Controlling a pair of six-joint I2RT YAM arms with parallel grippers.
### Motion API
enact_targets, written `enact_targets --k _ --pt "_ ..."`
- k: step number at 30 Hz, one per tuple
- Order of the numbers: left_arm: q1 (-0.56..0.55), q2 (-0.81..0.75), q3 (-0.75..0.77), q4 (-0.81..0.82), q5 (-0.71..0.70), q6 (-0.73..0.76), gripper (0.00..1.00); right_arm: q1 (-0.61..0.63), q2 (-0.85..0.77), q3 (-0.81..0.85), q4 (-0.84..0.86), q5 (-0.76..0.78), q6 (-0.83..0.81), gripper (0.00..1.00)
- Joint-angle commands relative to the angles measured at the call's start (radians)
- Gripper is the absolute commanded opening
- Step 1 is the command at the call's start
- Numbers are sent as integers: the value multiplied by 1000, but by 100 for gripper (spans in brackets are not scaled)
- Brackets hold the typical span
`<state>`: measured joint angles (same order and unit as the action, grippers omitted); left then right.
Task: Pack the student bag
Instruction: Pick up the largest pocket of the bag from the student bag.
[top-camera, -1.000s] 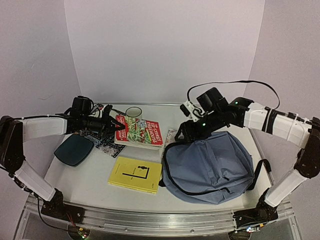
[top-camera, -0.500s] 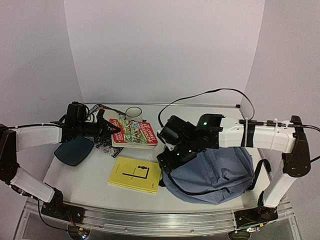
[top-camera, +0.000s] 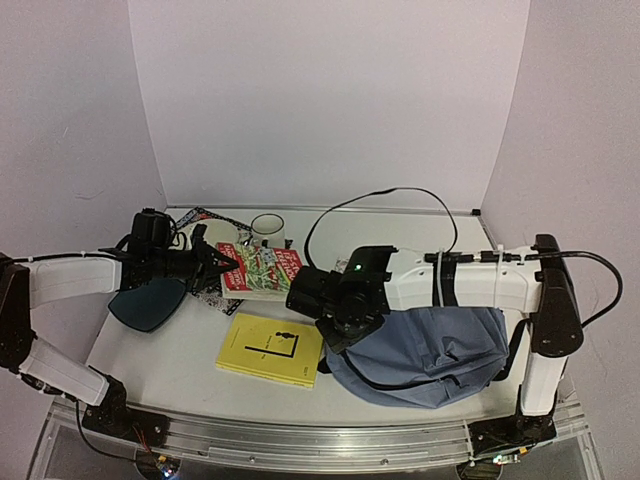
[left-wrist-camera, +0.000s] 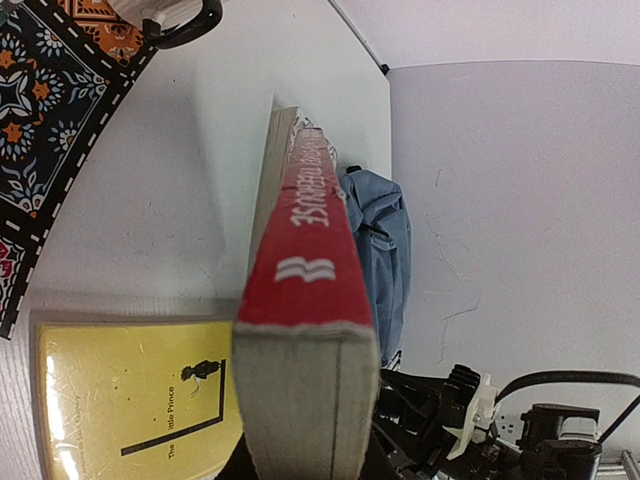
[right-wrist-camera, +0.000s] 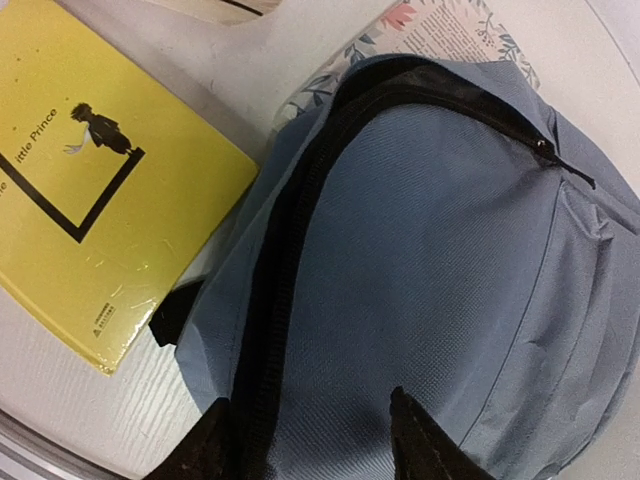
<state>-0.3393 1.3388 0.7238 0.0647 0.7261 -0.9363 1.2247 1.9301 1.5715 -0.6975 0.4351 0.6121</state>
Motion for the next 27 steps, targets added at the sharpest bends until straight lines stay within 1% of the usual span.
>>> enact_targets --k 1,2,4,7,12,14,17,23,27 --pt "-1 -55 6 86 34 10 0 -1 -19 35 -144 94 15 41" --pt "-1 -56 4 87 38 10 0 -1 -22 35 -154 102 15 33" --pt "-2 -54 2 86 47 10 0 -1 -29 36 -171 114 16 23" --pt "-1 -53 6 87 85 6 0 -1 -46 46 -207 134 18 0" --pt "-22 -59 14 86 118 -20 0 -1 -94 95 -232 212 30 0" --pt "-63 -59 28 87 126 -38 0 -1 -123 147 -227 260 31 0" --pt "-100 -55 43 87 133 -61 0 -2 -149 181 -204 310 18 0" --pt "-188 -39 89 91 133 -95 0 -6 -206 184 -70 381 -21 0" --pt "-215 -19 107 101 137 -117 0 -8 -218 179 7 392 -52 0"
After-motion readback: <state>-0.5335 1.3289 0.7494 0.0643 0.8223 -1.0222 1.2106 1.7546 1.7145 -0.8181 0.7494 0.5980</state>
